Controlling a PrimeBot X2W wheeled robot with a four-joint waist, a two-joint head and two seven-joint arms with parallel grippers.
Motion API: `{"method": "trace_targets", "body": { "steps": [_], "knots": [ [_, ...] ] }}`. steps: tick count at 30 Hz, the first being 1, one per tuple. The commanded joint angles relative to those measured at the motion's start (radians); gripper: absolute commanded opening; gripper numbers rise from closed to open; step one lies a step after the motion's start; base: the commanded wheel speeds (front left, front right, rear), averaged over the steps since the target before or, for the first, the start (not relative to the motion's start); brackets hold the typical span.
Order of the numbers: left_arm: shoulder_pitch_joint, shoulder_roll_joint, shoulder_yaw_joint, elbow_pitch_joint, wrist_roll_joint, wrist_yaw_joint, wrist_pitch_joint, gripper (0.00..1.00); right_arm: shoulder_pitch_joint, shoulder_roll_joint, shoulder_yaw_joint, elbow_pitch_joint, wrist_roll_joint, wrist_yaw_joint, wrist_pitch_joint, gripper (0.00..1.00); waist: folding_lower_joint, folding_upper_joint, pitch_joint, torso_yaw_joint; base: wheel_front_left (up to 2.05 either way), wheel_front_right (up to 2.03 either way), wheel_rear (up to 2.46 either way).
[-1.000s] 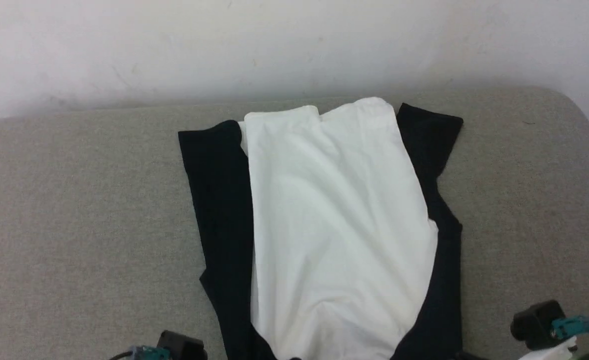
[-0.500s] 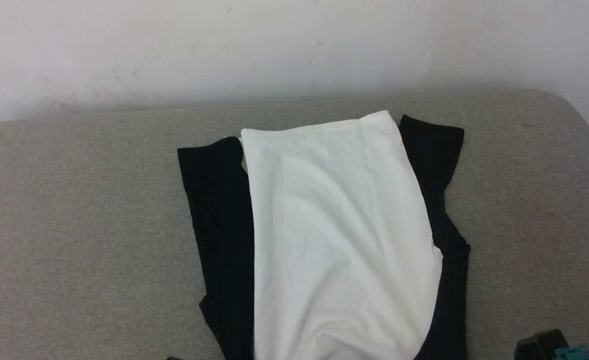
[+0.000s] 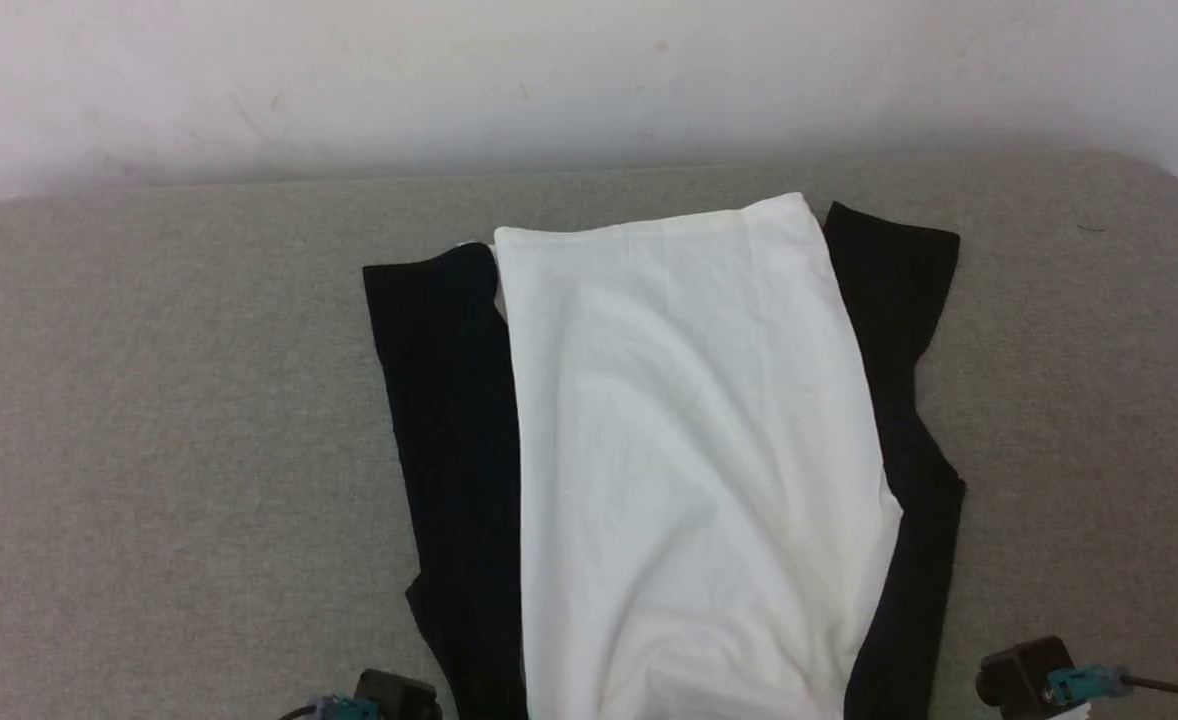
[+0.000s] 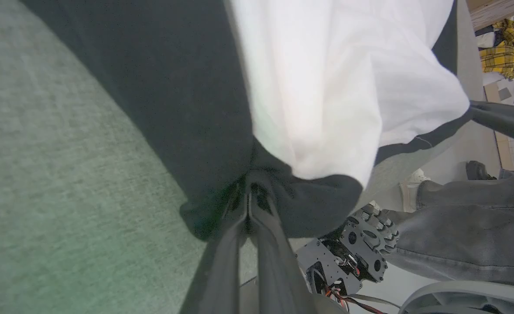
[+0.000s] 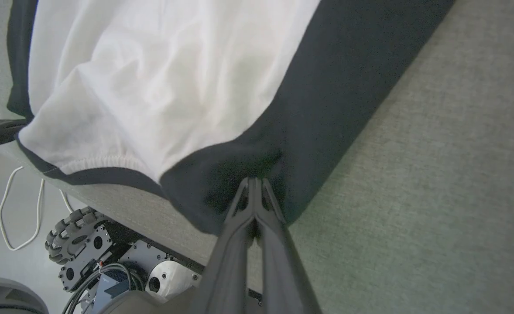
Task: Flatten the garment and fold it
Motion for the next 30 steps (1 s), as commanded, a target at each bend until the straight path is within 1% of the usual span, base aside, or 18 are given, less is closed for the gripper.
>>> {"method": "trace_targets", "body": {
  "steps": [1, 2, 3, 4, 5, 6, 7, 8, 10, 14, 16, 18, 20, 22, 24, 26, 28, 30],
  "knots": [
    [-0.019, -0.018, 0.003, 0.031, -0.001, -0.016, -0.020, 0.74, -0.023, 0.008, 0.005, 0.026, 0.005, -0.001, -0.024, 0.06, -0.0001, 0.0000, 0.005, 0.004, 0.00, 0.00, 0.00],
    [-0.024, -0.026, 0.003, 0.048, 0.000, -0.021, -0.028, 0.77, -0.030, 0.007, 0.010, 0.039, 0.007, -0.001, -0.034, 0.07, -0.0001, 0.0000, 0.006, 0.004, 0.00, 0.00, 0.00],
    [-0.027, -0.034, 0.005, 0.064, -0.001, -0.025, -0.037, 0.86, -0.037, 0.008, 0.014, 0.052, 0.009, -0.001, -0.043, 0.13, -0.0001, 0.0000, 0.007, 0.003, 0.00, 0.00, 0.00],
    [-0.030, -0.041, 0.005, 0.079, -0.001, -0.029, -0.044, 0.98, -0.043, 0.008, 0.016, 0.063, 0.010, -0.001, -0.054, 0.31, -0.0001, 0.0000, 0.007, 0.002, 0.00, 0.00, 0.00],
    [-0.031, -0.047, 0.004, 0.092, -0.002, -0.033, -0.049, 1.00, -0.049, 0.008, 0.020, 0.072, 0.010, -0.001, -0.063, 0.44, -0.0001, 0.0000, 0.007, 0.000, 0.00, 0.00, 0.00],
    [-0.031, -0.047, 0.004, 0.092, -0.002, -0.033, -0.049, 1.00, -0.049, 0.008, 0.020, 0.072, 0.010, -0.001, -0.063, 0.44, -0.0001, 0.0000, 0.007, 0.000, 0.00, 0.00, 0.00],
    [-0.030, -0.056, 0.007, 0.103, -0.009, -0.038, -0.057, 1.00, -0.052, 0.007, 0.025, 0.078, 0.011, -0.001, -0.069, 0.87, -0.0001, 0.0000, 0.006, -0.002, 0.00, 0.00, 0.00],
    [-0.029, -0.063, 0.012, 0.112, -0.015, -0.042, -0.067, 1.00, -0.054, 0.008, 0.027, 0.081, 0.016, -0.001, -0.071, 1.00, -0.0001, 0.0000, 0.004, -0.004, 0.00, 0.00, 0.00],
    [-0.024, -0.073, 0.020, 0.119, -0.027, -0.047, -0.082, 1.00, -0.051, 0.002, 0.028, 0.079, 0.028, -0.001, -0.071, 1.00, -0.0001, 0.0000, -0.002, -0.006, 0.00, 0.00, 0.00],
    [0.015, -0.072, 0.068, 0.069, -0.067, -0.033, -0.131, 1.00, -0.010, -0.020, 0.000, 0.026, 0.074, -0.001, -0.029, 1.00, -0.0001, 0.0000, -0.013, -0.010, 0.00, 0.00, 0.00],
    [0.053, -0.057, 0.101, 0.012, -0.100, -0.021, -0.152, 1.00, 0.025, -0.024, -0.045, -0.024, 0.095, -0.001, -0.003, 1.00, -0.0001, 0.0000, -0.018, -0.012, 0.00, 0.00, 0.00],
    [0.095, -0.033, 0.146, -0.059, -0.124, -0.002, -0.186, 1.00, 0.064, -0.015, -0.111, -0.089, 0.100, -0.001, 0.010, 1.00, -0.0001, 0.0000, -0.022, -0.012, 0.00, 0.00, 0.00],
    [0.131, -0.007, 0.203, -0.134, -0.124, 0.025, -0.248, 1.00, 0.088, 0.024, -0.200, -0.162, 0.076, -0.001, -0.017, 1.00, -0.0001, 0.0000, -0.024, -0.012, 0.00, 0.00, 0.00],
    [0.154, 0.009, 0.261, -0.197, -0.092, 0.065, -0.332, 1.00, 0.090, 0.093, -0.299, -0.219, 0.023, -0.001, -0.081, 1.00, -0.0001, 0.0000, -0.024, -0.010, 0.00, 0.00, 0.00],
    [0.160, 0.008, 0.316, -0.238, -0.033, 0.113, -0.425, 1.00, 0.078, 0.165, -0.361, -0.264, -0.041, -0.001, -0.154, 1.00, -0.0001, 0.0000, -0.023, -0.008, 0.00, 0.00, 0.00],
    [0.158, -0.024, 0.370, -0.266, 0.024, 0.143, -0.470, 1.00, 0.063, 0.216, -0.383, -0.289, -0.110, -0.001, -0.216, 1.00, -0.0001, 0.0000, -0.022, -0.008, 0.00, 0.00, 0.00],
    [0.152, -0.054, 0.408, -0.274, 0.129, 0.169, -0.482, 1.00, 0.043, 0.245, -0.389, -0.297, -0.186, -0.001, -0.288, 1.00, -0.0001, 0.0000, -0.020, -0.011, 0.00, 0.00, 0.00],
    [0.143, -0.119, 0.460, -0.289, 0.255, 0.189, -0.484, 1.00, 0.021, 0.272, -0.393, -0.290, -0.254, -0.001, -0.373, 1.00, -0.0001, 0.0000, -0.018, -0.013, 0.00, 0.00, 0.00]
  ]
}}
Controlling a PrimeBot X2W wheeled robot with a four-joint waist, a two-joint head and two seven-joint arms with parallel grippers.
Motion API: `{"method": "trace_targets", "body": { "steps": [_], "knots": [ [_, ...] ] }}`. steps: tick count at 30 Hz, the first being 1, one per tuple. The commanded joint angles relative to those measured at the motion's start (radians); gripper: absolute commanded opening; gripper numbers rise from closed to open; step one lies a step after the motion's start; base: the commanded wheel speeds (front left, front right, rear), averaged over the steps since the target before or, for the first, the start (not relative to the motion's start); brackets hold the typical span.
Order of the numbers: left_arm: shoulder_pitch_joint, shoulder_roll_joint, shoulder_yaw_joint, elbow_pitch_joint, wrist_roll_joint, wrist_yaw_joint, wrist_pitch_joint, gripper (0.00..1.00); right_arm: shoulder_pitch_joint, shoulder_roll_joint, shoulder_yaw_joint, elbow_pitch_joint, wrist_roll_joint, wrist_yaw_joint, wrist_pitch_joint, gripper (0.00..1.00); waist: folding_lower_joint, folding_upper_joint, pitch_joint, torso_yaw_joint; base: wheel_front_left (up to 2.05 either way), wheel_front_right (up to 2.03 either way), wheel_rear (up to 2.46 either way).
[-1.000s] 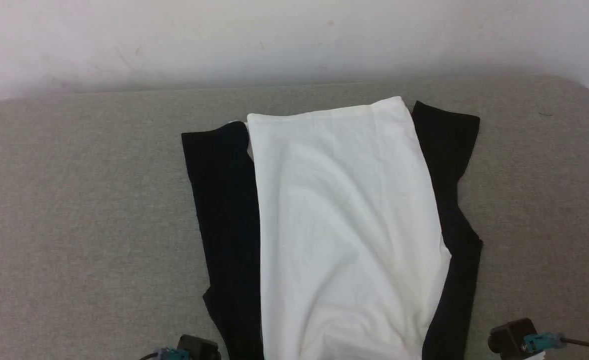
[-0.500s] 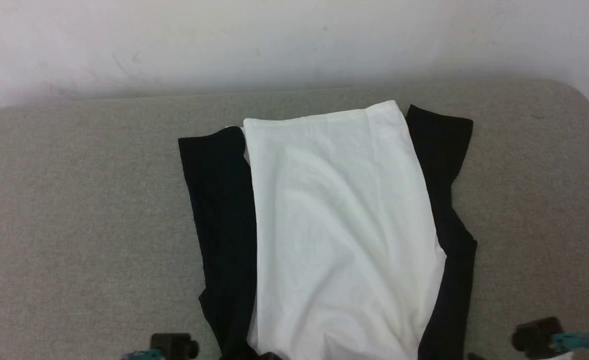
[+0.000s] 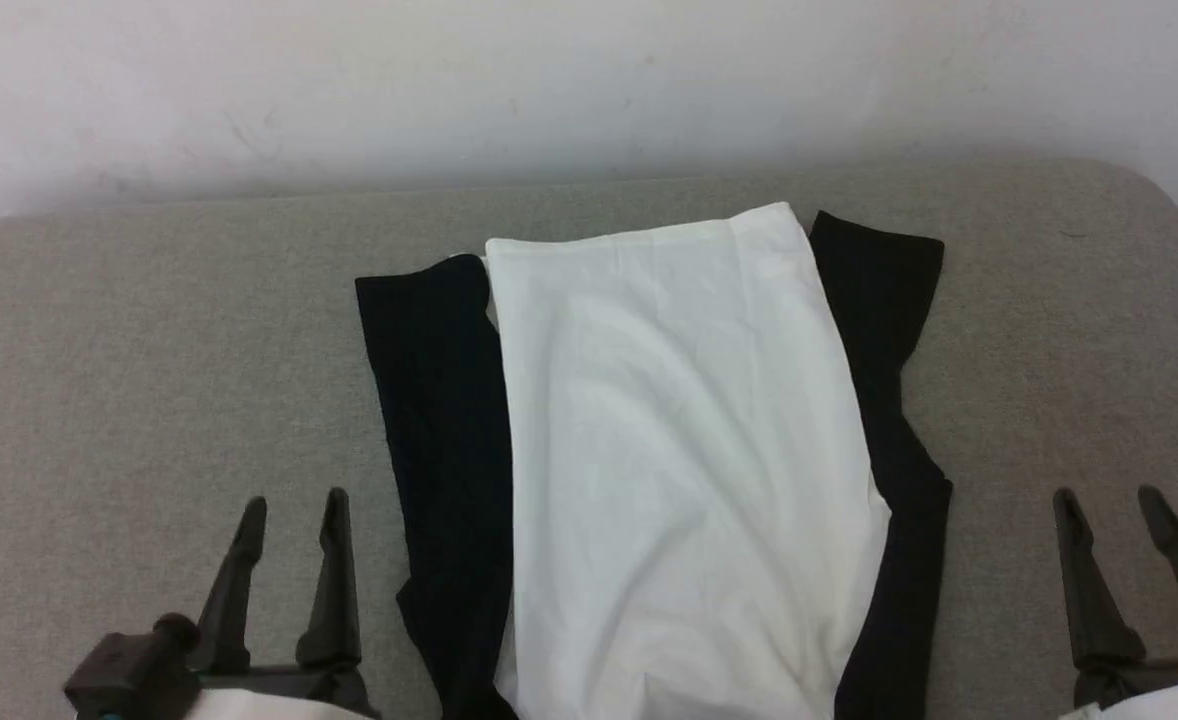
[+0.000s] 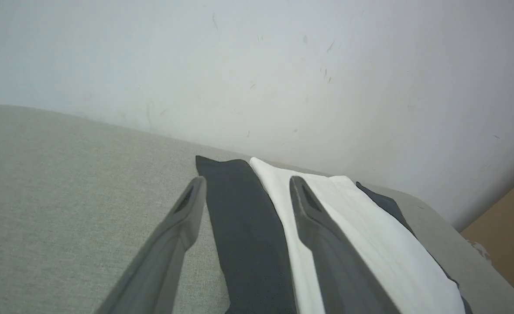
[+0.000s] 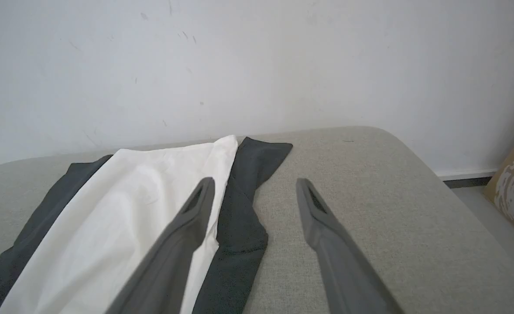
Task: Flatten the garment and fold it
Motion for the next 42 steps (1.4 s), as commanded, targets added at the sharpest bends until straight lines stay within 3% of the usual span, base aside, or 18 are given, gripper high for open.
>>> {"method": "trace_targets", "body": {
  "steps": [1, 5, 7, 14, 20, 24, 29, 37, 42],
  "knots": [
    [-0.010, -0.034, 0.019, -0.007, 0.081, 0.008, -0.004, 1.00, -0.022, 0.012, 0.005, 0.007, -0.034, -0.001, -0.044, 1.00, 0.0000, 0.0000, 0.001, -0.003, 0.00, 0.00, 0.00],
    [0.019, -0.160, 0.040, 0.007, 0.296, -0.007, -0.005, 1.00, -0.041, 0.031, 0.035, 0.067, -0.134, -0.001, -0.171, 1.00, 0.0000, 0.0000, 0.000, -0.011, 0.00, 0.00, 0.00],
    [0.035, -0.220, 0.044, 0.026, 0.339, -0.031, -0.005, 1.00, -0.044, 0.034, 0.051, 0.106, -0.162, -0.001, -0.205, 1.00, 0.0000, 0.0000, 0.000, -0.016, 0.00, 0.00, 0.00],
    [0.015, -0.278, 0.101, 0.081, 0.406, -0.144, -0.005, 1.00, -0.068, 0.035, 0.072, 0.187, -0.150, -0.001, -0.271, 1.00, 0.0000, 0.0000, -0.001, -0.026, 0.00, 0.00, 0.00],
    [-0.160, -0.196, 0.130, 0.111, 0.385, -0.268, 0.025, 1.00, -0.097, 0.036, 0.071, 0.175, -0.138, -0.001, -0.274, 1.00, 0.0000, 0.0000, 0.039, -0.035, 0.00, 0.00, 0.00],
    [-0.369, -0.138, 0.146, 0.130, 0.358, -0.312, 0.179, 1.00, -0.132, 0.036, 0.071, 0.150, -0.131, -0.001, -0.271, 1.00, 0.0000, 0.0000, 0.100, -0.039, 0.00, 0.00, 0.00],
    [-0.646, -0.036, 0.152, 0.234, 0.322, -0.371, 0.450, 1.00, -0.184, 0.036, 0.103, 0.120, -0.113, -0.001, -0.270, 1.00, 0.0000, 0.0000, 0.215, -0.058, 0.00, 0.00, 0.00],
    [-0.968, 0.043, 0.097, 0.416, 0.214, -0.412, 0.886, 1.00, -0.260, 0.036, 0.135, 0.120, -0.120, -0.001, -0.266, 1.00, 0.0000, 0.0000, 0.371, -0.078, 0.00, 0.00, 0.00],
    [-1.034, 0.071, 0.082, 0.488, 0.207, -0.399, 1.029, 1.00, -0.293, 0.036, 0.148, 0.122, -0.128, -0.001, -0.264, 1.00, 0.0000, 0.0000, 0.417, -0.094, 0.00, 0.00, 0.00]
  ]
}}
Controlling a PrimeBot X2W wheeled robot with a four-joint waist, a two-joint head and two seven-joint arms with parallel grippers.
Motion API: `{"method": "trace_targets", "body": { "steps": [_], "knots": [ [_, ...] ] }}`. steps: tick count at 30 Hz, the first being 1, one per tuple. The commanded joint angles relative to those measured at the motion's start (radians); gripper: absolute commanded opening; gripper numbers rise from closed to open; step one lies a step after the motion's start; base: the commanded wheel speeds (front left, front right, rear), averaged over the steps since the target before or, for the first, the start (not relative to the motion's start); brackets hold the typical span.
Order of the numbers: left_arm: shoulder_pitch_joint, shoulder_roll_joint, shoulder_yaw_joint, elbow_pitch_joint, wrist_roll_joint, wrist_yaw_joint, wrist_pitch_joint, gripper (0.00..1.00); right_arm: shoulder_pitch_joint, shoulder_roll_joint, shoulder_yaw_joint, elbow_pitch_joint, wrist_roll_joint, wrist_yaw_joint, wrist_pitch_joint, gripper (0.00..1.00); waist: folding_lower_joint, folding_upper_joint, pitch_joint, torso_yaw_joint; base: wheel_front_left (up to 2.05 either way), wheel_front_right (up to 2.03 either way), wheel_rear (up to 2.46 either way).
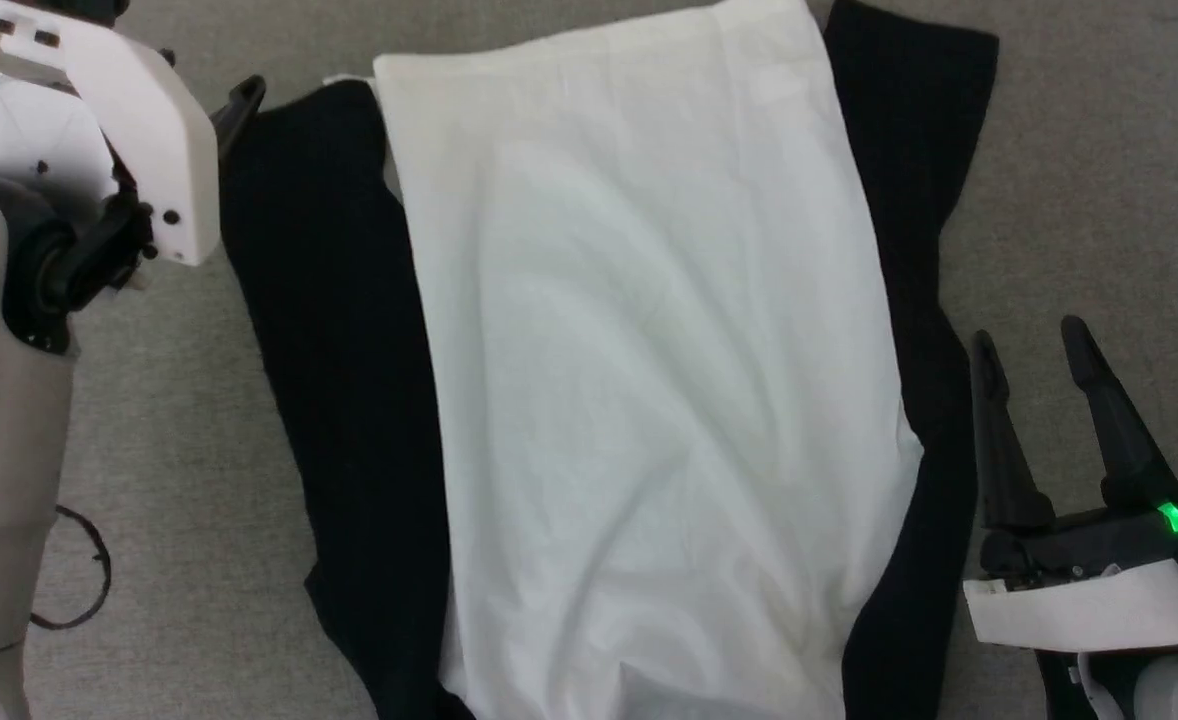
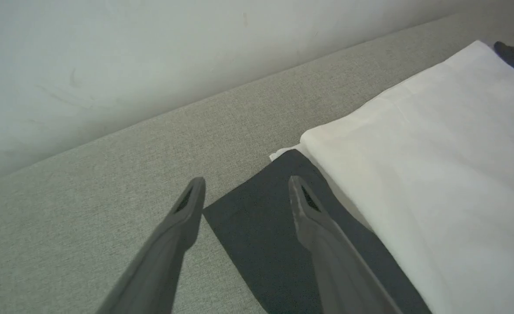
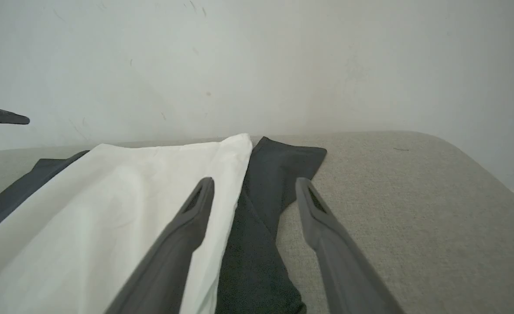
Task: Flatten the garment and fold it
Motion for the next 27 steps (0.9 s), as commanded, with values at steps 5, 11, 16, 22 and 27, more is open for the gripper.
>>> {"method": "trace_targets", "body": {
  "steps": [5, 11, 16, 22, 27],
  "knots": [
    [-0.009, 0.033, 0.004, 0.049, -0.002, 0.043, 0.084, 1.00, -0.034, 0.002, 0.003, -0.012, -0.011, -0.001, 0.009, 1.00, -0.0003, 0.0000, 0.092, -0.041, 0.00, 0.00, 0.00],
    [0.011, 0.041, 0.026, 0.066, -0.020, 0.084, 0.121, 1.00, -0.041, 0.002, 0.001, -0.026, -0.015, -0.001, 0.019, 1.00, -0.0003, 0.0000, 0.122, -0.053, 0.00, 0.00, 0.00],
    [0.031, 0.036, 0.033, 0.082, -0.037, 0.101, 0.140, 1.00, -0.044, 0.002, -0.007, -0.037, -0.021, -0.001, 0.026, 1.00, -0.0003, 0.0000, 0.137, -0.054, 0.00, 0.00, 0.00],
    [0.050, 0.031, 0.040, 0.100, -0.075, 0.087, 0.148, 0.00, -0.054, 0.002, -0.017, -0.048, -0.029, -0.001, 0.035, 1.00, -0.0003, 0.0000, 0.139, -0.043, 0.00, 0.00, 0.00],
    [0.049, 0.019, 0.080, 0.103, -0.116, 0.074, 0.083, 0.00, -0.058, 0.002, -0.011, -0.036, -0.032, -0.001, 0.035, 1.00, -0.0003, 0.0000, 0.084, -0.025, 0.00, 0.00, 0.00]
  ]
}}
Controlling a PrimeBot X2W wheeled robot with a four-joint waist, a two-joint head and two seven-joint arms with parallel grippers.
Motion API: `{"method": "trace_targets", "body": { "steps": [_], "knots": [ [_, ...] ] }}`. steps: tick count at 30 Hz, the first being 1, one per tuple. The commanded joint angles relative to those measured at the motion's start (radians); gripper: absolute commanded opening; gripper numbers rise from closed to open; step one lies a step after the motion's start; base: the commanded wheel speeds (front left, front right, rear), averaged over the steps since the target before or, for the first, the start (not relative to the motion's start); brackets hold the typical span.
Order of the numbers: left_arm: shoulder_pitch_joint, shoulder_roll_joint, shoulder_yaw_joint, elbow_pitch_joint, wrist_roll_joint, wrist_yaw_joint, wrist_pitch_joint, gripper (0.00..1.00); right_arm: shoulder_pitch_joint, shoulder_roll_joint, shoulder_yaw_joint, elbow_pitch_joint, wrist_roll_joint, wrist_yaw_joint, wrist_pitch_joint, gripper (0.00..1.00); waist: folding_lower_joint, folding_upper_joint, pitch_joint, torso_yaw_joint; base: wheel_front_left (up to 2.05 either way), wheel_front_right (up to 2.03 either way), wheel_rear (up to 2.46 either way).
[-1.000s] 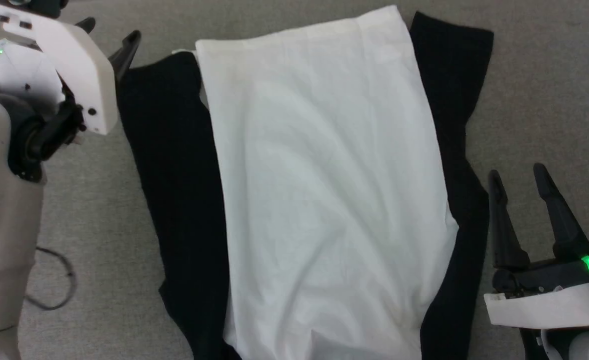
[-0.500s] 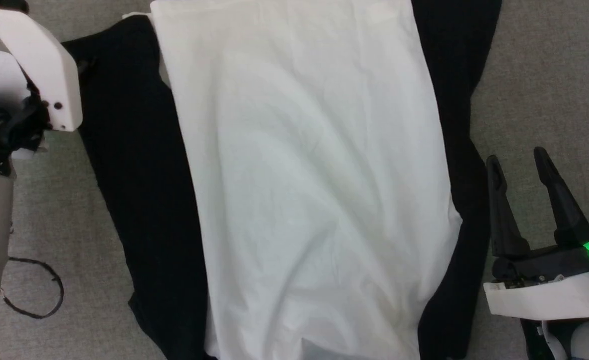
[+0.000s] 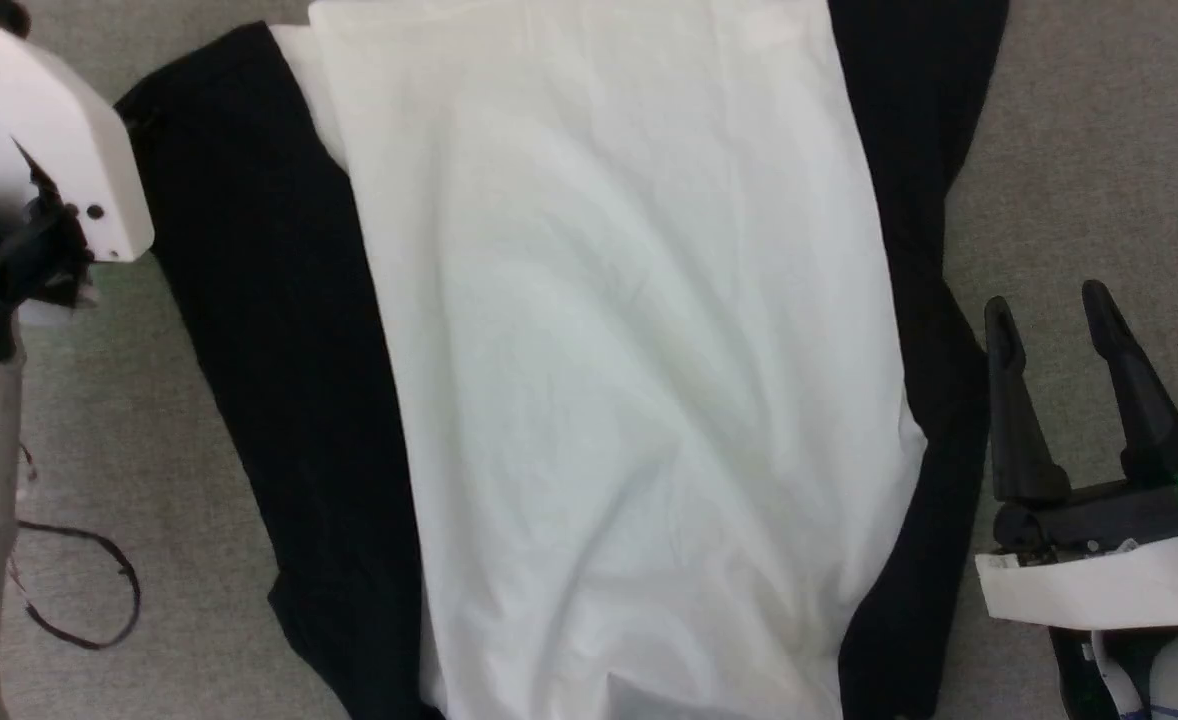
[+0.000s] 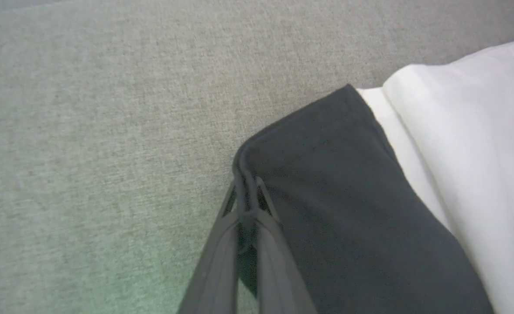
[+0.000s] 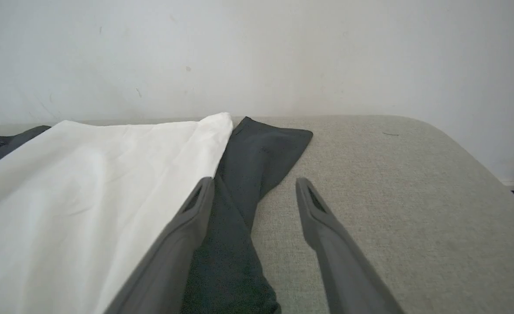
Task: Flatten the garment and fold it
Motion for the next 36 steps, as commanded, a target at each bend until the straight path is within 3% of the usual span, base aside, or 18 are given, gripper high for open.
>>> {"method": "trace_targets", "body": {
  "steps": [1, 11, 16, 28, 36],
  "knots": [
    [0.034, -0.009, 0.006, 0.015, -0.011, -0.005, -0.011, 0.00, -0.013, 0.003, 0.003, 0.003, -0.005, -0.001, 0.001, 1.00, -0.0001, 0.0000, -0.043, 0.015, 0.00, 0.00, 0.00],
    [0.119, -0.037, 0.113, -0.028, -0.107, -0.049, -0.208, 0.00, 0.047, 0.003, 0.002, 0.051, 0.018, -0.001, 0.003, 1.00, -0.0001, 0.0000, -0.264, 0.048, 0.00, 0.00, 0.00],
    [0.222, 0.005, 0.171, -0.078, -0.133, -0.051, -0.233, 0.00, 0.100, 0.003, 0.003, 0.067, 0.035, -0.001, 0.008, 1.00, -0.0001, 0.0000, -0.362, 0.065, 0.00, 0.00, 0.00],
    [0.581, 0.102, 0.456, -0.257, -0.227, 0.042, -0.220, 0.00, 0.197, 0.003, -0.007, 0.069, 0.055, -0.001, 0.020, 1.00, -0.0001, 0.0000, -0.500, 0.115, 0.00, 0.00, 0.00],
    [0.852, 0.073, 0.689, -0.321, -0.270, 0.091, -0.240, 0.00, 0.225, 0.003, -0.012, 0.058, 0.055, -0.001, 0.035, 1.00, -0.0001, 0.0000, -0.550, 0.136, 0.00, 0.00, 0.00]
  ]
}}
